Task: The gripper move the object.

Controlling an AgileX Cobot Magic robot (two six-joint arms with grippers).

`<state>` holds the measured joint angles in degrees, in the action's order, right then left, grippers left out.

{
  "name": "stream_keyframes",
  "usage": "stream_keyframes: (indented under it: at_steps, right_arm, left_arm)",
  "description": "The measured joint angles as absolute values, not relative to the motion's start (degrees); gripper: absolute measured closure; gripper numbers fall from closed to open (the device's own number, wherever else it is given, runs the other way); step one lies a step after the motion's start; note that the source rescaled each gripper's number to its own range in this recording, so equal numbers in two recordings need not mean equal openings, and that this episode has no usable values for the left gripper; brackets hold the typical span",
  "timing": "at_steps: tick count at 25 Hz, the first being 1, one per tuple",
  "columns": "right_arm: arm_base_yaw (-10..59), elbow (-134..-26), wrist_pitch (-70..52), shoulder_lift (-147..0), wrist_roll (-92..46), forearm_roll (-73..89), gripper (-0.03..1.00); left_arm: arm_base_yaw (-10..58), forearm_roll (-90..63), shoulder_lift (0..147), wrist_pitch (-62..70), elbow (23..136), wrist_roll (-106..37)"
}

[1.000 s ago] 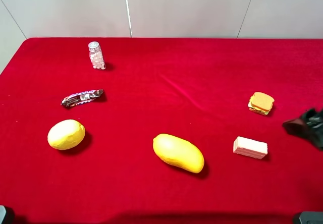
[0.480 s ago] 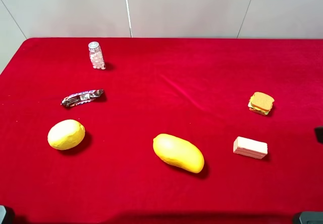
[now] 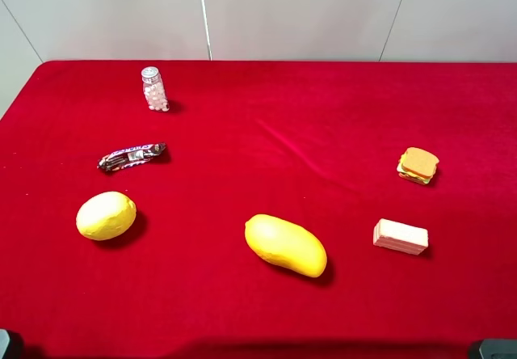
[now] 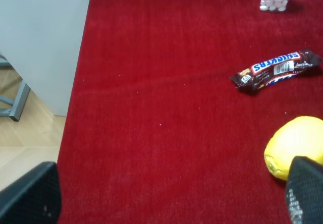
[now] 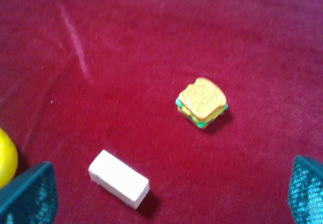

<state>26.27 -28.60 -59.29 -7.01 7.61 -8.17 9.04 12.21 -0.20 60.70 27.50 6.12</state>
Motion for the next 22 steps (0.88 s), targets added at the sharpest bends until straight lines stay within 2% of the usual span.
stream_keyframes:
  at_steps: [4,15,22]
  right_arm:
    - [23.01,-28.6,-59.29,-4.11,7.8,-8.42,-0.03]
    - [6.09,-28.42,-58.82,0.37,2.52,-5.0,-0.03]
    - [2.44,-28.42,-58.7,0.37,1.8,-4.63,-0.03]
  left_arm:
    - [9.04,12.21,-0.2,60.7,27.5,6.12]
    - [9.04,12.21,-0.2,60.7,27.5,6.12]
    - [9.04,12.21,-0.2,60.7,27.5,6.12]
